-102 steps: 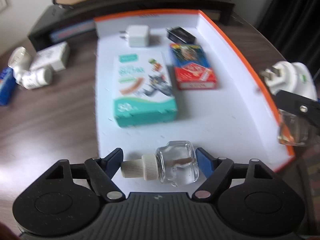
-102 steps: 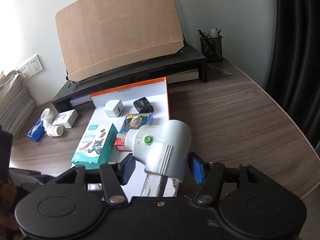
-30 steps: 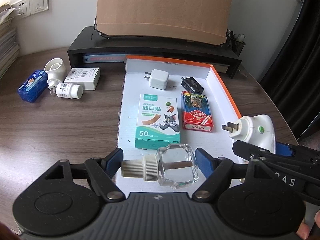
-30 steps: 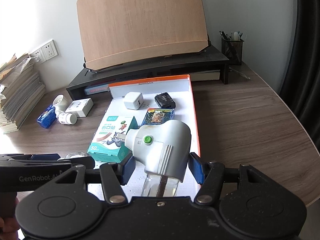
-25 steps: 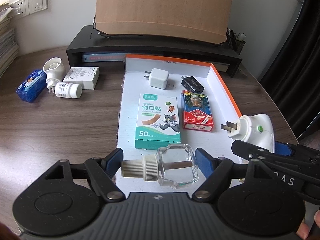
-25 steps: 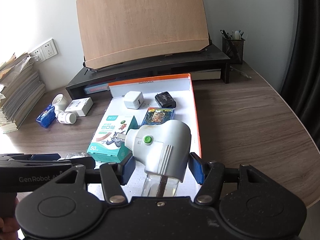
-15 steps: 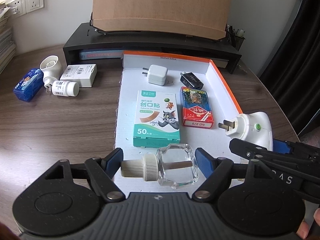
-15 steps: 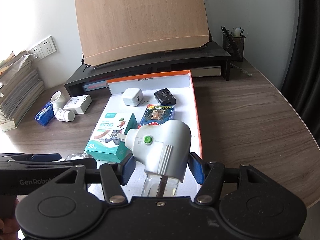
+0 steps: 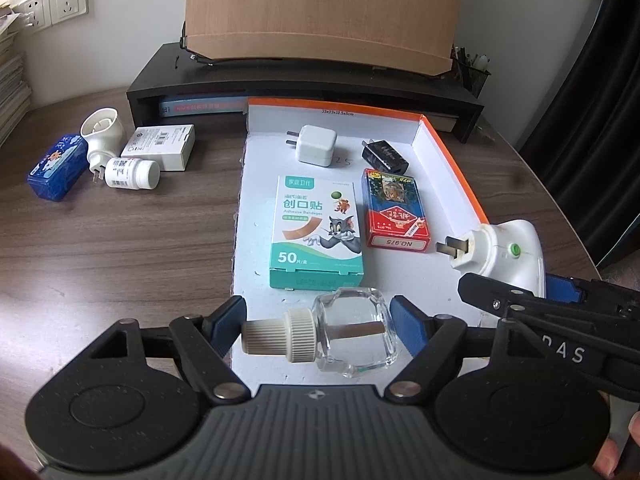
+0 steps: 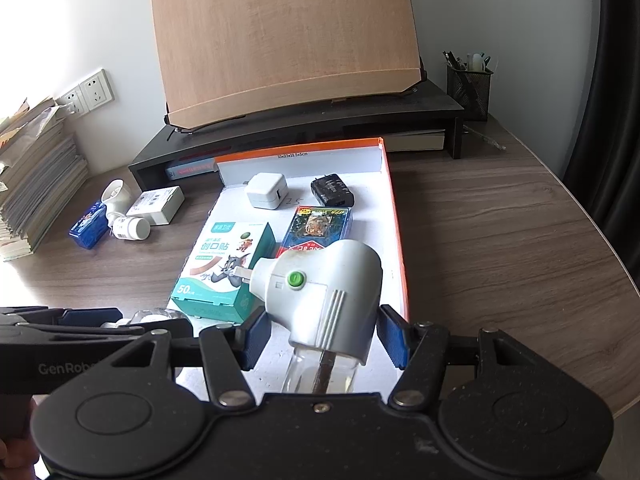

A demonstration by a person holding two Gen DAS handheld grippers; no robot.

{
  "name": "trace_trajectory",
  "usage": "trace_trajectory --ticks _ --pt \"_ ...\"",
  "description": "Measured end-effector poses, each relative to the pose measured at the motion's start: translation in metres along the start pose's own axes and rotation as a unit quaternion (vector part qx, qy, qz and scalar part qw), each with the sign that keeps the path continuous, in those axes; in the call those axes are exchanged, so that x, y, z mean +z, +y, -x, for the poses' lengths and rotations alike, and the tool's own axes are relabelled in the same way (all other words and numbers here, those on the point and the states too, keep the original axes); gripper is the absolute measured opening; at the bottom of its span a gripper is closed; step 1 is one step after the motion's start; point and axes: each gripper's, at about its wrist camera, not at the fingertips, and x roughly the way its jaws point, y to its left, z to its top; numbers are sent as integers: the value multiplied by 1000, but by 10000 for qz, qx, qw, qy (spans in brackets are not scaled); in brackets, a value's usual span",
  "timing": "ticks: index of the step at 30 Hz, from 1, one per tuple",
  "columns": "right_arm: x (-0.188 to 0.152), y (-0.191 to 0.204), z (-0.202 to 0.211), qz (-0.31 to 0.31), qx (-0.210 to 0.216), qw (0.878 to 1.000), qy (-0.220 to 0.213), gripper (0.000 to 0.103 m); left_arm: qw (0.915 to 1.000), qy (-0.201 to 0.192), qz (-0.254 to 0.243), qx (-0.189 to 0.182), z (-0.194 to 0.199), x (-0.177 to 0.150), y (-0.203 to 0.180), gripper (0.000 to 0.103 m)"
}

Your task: Organize rigid objects

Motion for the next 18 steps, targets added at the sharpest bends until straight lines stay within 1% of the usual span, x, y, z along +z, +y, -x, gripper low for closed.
trace_trajectory --ticks 18 --pt "-2 -1 0 4 -6 10000 23 71 10000 36 -2 -24 0 -3 0 80"
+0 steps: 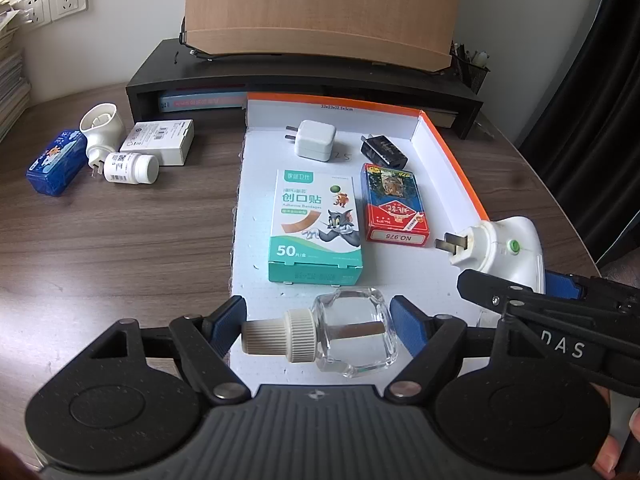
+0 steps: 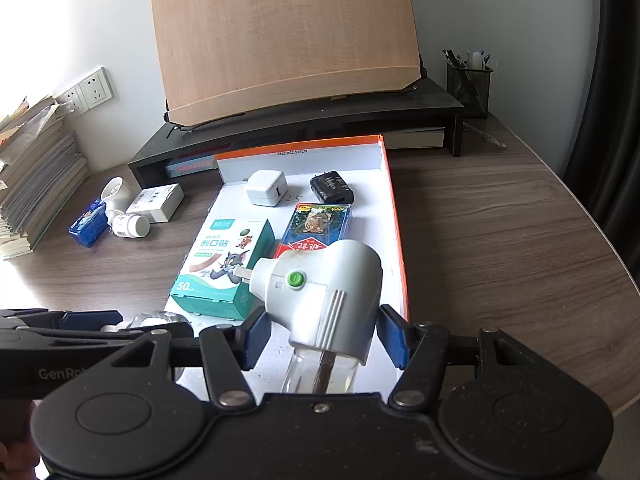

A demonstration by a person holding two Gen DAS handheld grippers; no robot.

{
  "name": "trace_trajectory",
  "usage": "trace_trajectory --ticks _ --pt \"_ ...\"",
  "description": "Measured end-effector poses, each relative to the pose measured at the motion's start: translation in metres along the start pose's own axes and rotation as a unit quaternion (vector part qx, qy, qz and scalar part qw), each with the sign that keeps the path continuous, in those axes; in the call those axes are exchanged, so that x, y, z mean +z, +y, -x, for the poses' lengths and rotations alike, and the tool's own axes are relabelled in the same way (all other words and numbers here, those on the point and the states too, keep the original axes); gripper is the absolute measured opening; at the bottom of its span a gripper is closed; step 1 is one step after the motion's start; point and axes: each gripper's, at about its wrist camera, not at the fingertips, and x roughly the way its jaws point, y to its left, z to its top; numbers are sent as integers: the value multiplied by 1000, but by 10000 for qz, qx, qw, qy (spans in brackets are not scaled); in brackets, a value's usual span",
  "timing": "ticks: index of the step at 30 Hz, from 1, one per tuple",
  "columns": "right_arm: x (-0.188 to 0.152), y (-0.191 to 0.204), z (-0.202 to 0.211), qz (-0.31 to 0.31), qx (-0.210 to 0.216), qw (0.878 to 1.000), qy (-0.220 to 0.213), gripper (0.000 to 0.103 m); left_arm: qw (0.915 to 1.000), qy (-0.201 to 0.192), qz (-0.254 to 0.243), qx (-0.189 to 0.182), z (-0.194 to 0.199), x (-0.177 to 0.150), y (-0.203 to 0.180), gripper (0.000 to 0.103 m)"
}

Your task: Organize rigid objects

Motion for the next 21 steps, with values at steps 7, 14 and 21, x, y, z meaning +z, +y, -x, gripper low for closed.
trace_trajectory --ticks 7,14,21 --pt "-1 1 0 12 2 10000 13 71 10000 19 11 1 0 -2 1 80" --pt "-2 2 0 5 10 10000 46 74 10000 45 37 4 0 -4 3 80" --pt "4 -2 11 -68 10 9997 -236 73 9999 100 37 -24 -4 -4 0 80"
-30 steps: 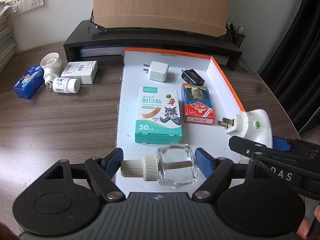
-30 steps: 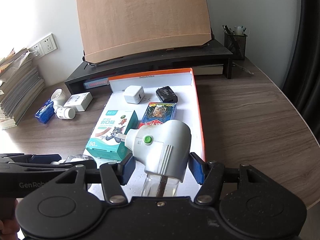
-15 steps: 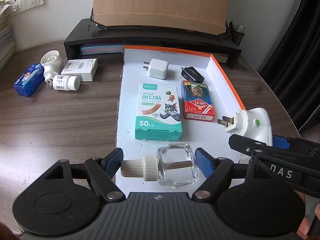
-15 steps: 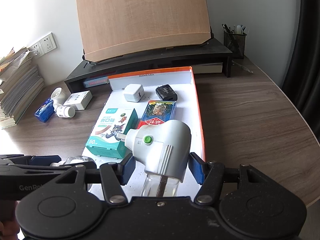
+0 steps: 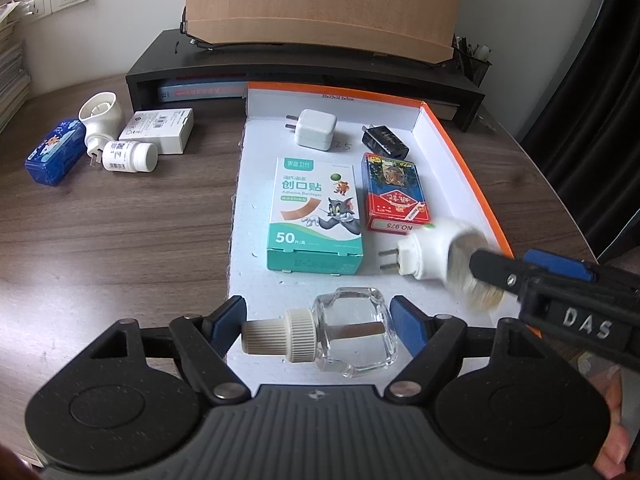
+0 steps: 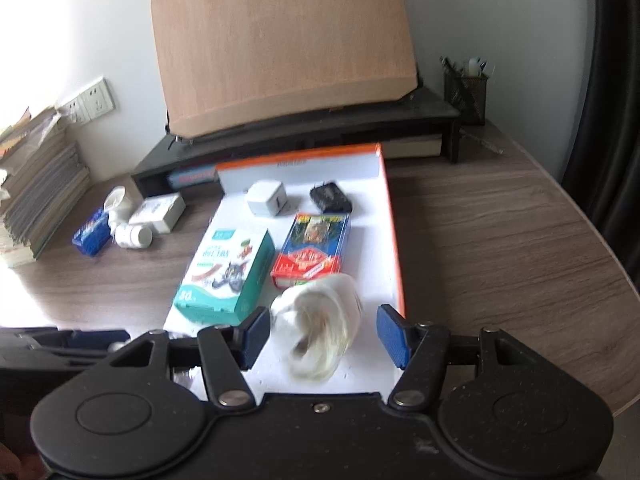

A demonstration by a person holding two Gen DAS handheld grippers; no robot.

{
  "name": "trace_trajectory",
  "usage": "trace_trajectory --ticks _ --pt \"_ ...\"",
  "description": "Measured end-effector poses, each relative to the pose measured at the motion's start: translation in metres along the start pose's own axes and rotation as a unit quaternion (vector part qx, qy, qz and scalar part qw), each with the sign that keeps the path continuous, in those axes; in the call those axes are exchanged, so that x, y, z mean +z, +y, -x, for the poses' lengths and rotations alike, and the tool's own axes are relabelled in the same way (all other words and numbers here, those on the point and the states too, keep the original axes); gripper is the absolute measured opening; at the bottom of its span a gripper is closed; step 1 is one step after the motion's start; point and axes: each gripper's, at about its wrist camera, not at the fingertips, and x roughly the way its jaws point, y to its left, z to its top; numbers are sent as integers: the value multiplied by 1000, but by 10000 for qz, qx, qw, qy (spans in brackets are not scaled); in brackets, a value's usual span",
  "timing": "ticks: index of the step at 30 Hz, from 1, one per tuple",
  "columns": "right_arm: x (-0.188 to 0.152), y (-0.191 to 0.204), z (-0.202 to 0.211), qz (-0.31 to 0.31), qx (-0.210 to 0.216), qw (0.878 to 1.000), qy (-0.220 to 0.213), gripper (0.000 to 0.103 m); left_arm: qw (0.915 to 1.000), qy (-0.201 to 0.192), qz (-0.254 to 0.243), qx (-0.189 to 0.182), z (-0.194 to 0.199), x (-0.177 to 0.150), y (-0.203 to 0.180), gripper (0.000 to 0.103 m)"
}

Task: Organize rigid objects
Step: 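Lower the white diffuser into the box with the right tool while the left tool releases the bottle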

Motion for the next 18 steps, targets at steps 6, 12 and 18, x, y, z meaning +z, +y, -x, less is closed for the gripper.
trace_trajectory --ticks 6,12,18 --pt "4 -2 7 -6 -50 9998 -196 74 9991 72 -50 -412 -6 -1 -8 81" --pt "9 2 11 -20 -34 9995 -310 75 9988 -28 -30 -491 -1 0 -6 83" --pt "11 23 4 91 92 9996 -260 75 9994 -95 169 -294 6 5 16 83"
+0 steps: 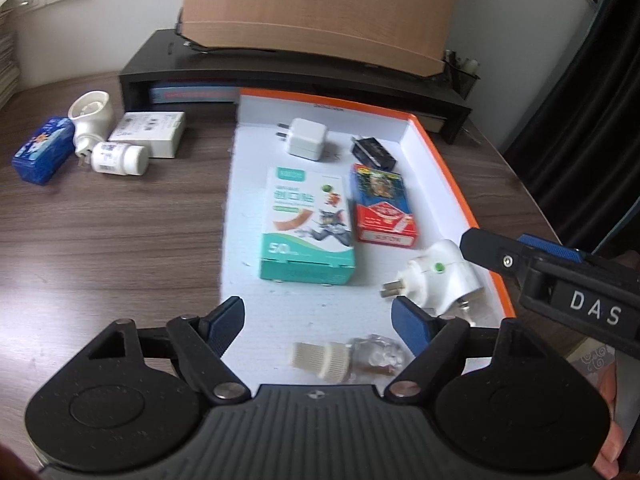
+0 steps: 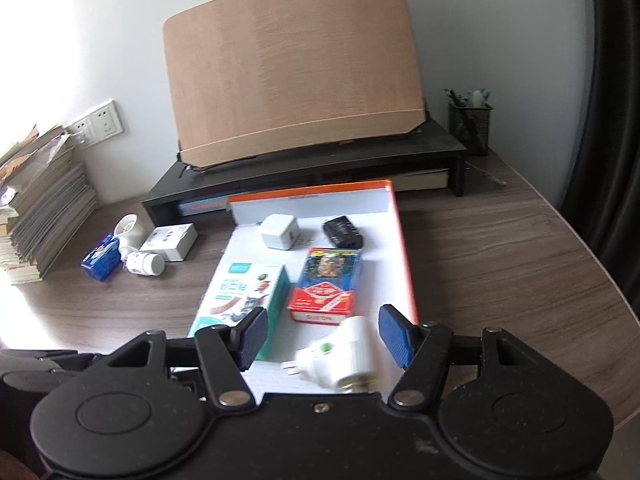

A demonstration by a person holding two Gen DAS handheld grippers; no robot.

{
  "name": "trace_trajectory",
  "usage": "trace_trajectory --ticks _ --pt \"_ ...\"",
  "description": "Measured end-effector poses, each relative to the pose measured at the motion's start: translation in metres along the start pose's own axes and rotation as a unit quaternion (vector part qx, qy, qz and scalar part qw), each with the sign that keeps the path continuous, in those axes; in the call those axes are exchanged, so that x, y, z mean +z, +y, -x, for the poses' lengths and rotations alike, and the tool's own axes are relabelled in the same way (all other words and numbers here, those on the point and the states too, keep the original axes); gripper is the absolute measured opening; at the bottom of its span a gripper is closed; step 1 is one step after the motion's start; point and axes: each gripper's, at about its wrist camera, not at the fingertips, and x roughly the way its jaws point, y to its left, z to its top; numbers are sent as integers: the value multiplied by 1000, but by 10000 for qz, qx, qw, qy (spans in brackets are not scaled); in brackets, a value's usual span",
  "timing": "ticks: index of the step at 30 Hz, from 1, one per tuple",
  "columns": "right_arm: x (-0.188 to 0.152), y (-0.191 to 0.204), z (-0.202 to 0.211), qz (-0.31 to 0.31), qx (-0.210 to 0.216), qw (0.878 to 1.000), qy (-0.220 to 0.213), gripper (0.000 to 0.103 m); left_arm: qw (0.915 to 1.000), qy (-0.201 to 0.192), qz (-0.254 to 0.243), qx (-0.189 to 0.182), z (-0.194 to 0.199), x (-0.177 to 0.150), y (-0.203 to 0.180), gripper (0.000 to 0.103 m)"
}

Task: Organize rigid objects
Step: 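Lower the white diffuser into the box with the right tool while the left tool releases the bottle, then grasp the blue toothpick box with the left tool while the right tool grasps the white pill bottle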

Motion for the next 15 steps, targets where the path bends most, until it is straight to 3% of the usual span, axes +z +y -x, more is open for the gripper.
trace_trajectory --ticks 15 --pt "13 96 -37 285 346 9989 130 75 9978 -206 393 492 25 20 103 82"
